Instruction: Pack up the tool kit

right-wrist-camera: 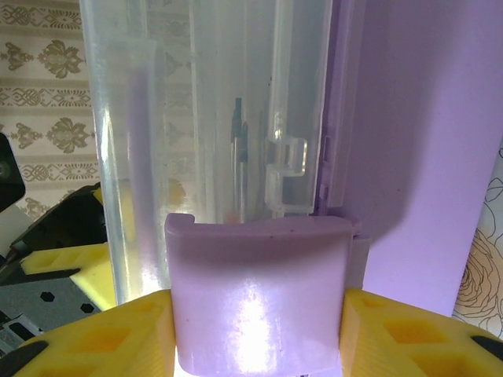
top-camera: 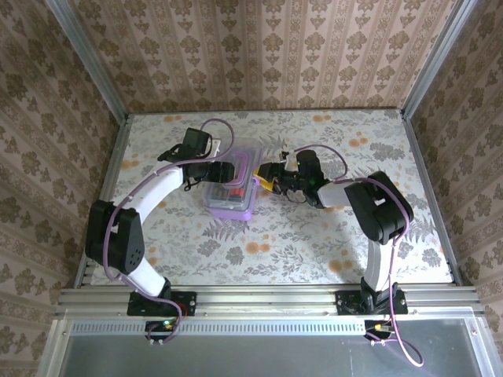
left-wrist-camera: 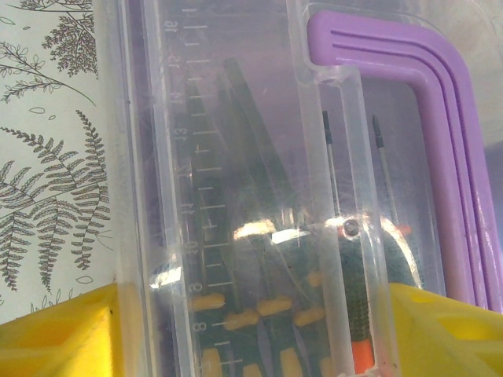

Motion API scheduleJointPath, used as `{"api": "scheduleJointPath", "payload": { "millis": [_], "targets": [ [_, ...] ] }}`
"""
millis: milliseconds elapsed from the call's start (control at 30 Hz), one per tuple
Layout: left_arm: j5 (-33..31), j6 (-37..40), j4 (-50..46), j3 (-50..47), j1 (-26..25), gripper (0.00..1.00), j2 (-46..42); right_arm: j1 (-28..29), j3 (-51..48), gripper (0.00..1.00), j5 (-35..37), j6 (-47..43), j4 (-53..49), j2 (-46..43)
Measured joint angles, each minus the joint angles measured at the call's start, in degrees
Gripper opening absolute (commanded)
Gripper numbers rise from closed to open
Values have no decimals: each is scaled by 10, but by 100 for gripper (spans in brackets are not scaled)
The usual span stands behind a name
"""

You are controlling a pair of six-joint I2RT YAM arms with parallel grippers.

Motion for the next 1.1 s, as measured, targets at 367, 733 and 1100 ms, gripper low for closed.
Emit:
{"api": "scheduleJointPath", "payload": {
  "millis": [367, 733, 1100],
  "targets": [
    [6, -4, 1, 0, 0, 54, -1, -5, -9, 52, 0, -10, -5, 0],
    [0, -4, -6, 6, -2, 54, 3, -11, -12, 52, -3, -12, -8, 0],
    [-9, -4, -13, 11, -5, 54, 7, -12, -9, 51, -3, -19, -30, 0]
  ]
}}
